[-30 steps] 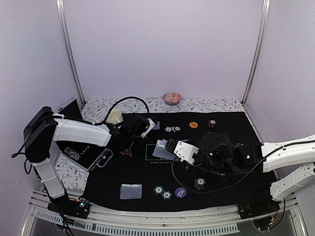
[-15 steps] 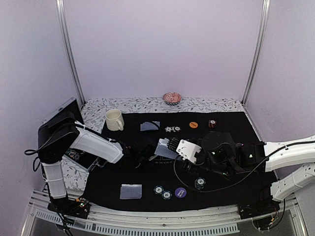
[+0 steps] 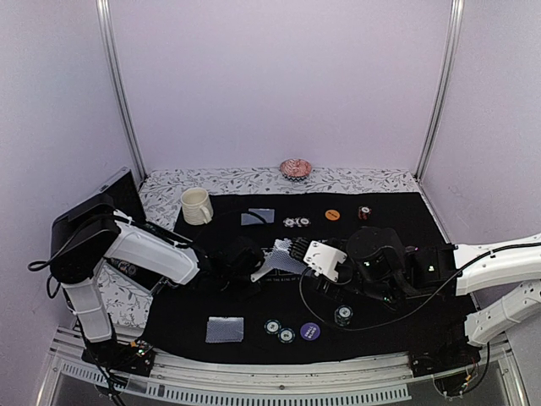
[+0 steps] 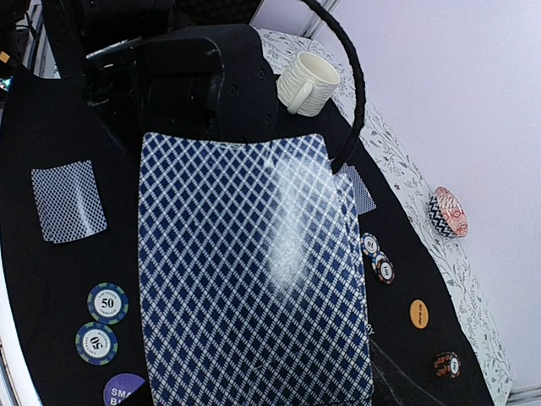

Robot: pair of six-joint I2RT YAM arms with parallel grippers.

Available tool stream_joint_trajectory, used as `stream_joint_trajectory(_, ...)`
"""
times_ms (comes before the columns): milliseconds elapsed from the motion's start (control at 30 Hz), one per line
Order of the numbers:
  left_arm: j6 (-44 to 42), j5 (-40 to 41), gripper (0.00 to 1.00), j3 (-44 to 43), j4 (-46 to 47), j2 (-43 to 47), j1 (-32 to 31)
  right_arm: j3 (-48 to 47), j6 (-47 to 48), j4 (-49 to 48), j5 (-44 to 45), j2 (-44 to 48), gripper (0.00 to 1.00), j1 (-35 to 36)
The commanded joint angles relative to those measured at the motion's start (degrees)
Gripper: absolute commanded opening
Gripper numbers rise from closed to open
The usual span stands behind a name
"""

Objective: Distribute texas hold em gaming equipment
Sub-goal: Flop the poker card into the community card area.

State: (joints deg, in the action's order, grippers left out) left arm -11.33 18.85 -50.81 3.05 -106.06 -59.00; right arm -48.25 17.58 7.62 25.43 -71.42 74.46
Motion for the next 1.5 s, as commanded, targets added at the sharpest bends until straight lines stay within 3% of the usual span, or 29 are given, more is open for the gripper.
stream_joint_trajectory(0, 2.05, -3.13, 0.0, 0.35, -1.83, -0.39, -0.14, 0.18, -0.62, -0.41, 1.11, 1.12, 0.56, -0.41)
stream_joint_trajectory(433, 1.76, -2.89, 0.0, -6.12, -2.37, -4.51, 2.35, 0.71, -1.12, -0.15, 1.45, 2.34, 0.57, -0.44)
stream_joint_trajectory(767, 1.82, -2.95, 0.0, -6.43, -4.52, -5.45, 2.95, 0.86, -1.31, 0.03, 1.51, 2.56, 0.57, -0.44)
stream_joint_trajectory(933, 2.32, -3.73, 0.27, -4.85, -4.95, -3.08, 2.96, 0.88, -1.24, 0.03, 1.58, 2.51, 0.57, -0.41)
stream_joint_trajectory(1033, 2.75, -5.2, 0.36, -3.96, -5.49, -0.86, 2.97, 0.81, -1.24, 0.03, 1.58, 2.51, 0.57, -0.4)
stream_joint_trajectory(1267, 4.44, -11.77, 0.37, 0.98, -4.48, 8.25, 3.0, 0.6, -1.13, 0.11, 1.59, 2.38, 0.57, -0.41)
stream_joint_trajectory(1467, 9.19, -11.77, 0.37, 5.48, -3.23, 15.26, 5.7, 0.62, -0.99, 0.04, 1.44, 1.96, 0.57, -0.44)
